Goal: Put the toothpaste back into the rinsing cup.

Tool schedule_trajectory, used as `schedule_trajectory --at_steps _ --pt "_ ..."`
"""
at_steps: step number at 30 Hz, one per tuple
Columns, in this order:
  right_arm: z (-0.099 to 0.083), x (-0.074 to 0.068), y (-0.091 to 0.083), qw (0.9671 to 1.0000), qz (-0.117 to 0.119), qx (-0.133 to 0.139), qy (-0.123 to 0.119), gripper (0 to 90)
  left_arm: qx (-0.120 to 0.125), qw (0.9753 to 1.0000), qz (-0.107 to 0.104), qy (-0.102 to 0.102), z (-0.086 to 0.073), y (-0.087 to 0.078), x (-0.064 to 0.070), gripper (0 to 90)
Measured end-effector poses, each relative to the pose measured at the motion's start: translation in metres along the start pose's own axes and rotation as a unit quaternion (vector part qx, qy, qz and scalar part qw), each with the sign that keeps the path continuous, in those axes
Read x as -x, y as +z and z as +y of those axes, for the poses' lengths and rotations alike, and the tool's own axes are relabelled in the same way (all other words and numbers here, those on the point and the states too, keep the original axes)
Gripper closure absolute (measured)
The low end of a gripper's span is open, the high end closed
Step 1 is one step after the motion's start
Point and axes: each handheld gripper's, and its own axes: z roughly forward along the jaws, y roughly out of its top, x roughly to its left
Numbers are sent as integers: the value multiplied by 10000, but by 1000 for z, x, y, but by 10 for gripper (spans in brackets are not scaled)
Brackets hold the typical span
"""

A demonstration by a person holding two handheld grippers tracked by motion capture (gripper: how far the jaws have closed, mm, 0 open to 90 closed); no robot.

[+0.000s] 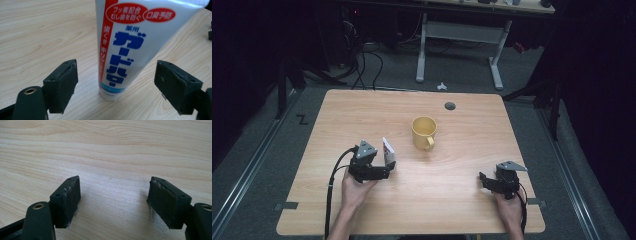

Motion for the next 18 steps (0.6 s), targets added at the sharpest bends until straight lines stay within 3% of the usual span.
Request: schedule_trajectory --at_steps 10,18 --pt "0 0 0 10000 -1 2 -9 262 -117 9994 105 310 9 12 4 249" --pt "0 0 0 10000 -4 3 -6 262 -38 9994 17 344 13 20 5 324"
